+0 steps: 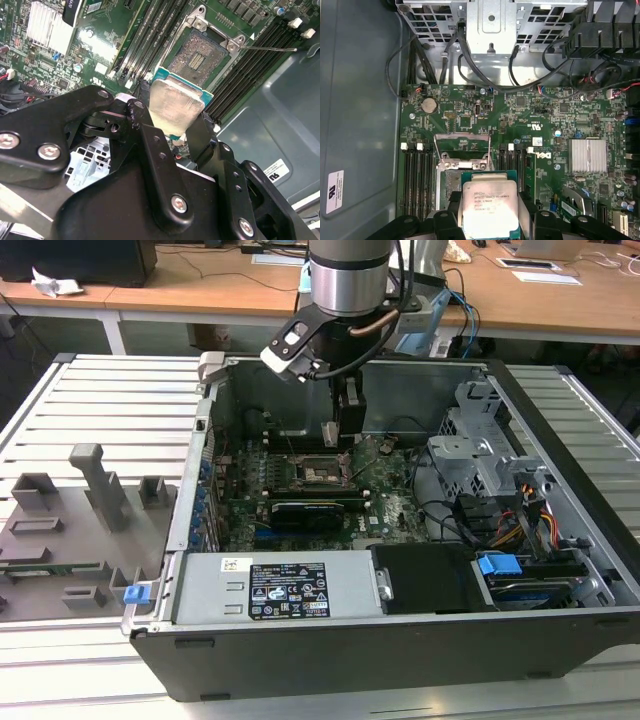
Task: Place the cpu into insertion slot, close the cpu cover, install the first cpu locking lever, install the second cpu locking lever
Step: 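Place the cpu into insertion slot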
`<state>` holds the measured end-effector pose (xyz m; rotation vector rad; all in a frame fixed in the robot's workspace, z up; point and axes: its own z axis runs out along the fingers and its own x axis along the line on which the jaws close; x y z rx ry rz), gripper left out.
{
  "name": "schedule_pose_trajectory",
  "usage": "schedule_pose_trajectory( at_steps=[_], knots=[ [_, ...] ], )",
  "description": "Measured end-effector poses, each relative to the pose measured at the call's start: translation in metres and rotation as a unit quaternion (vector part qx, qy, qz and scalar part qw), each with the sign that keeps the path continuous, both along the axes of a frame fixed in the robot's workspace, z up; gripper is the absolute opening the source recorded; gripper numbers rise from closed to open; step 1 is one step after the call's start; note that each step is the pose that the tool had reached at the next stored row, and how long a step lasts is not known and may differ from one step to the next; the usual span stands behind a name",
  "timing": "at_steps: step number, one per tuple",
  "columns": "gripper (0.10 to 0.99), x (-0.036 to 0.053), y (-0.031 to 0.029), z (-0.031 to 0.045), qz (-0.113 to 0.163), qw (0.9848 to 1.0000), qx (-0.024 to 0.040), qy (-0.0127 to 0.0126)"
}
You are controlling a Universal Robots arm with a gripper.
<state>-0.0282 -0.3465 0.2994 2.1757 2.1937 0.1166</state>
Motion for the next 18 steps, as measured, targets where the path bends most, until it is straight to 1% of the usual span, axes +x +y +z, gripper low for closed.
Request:
schedule_pose_trajectory(
  at_steps=[18],
  knots=[
    [0.533,0.0,0.0,-0.0029,-0.002,1.0,0.0,-0.0001]
  ],
)
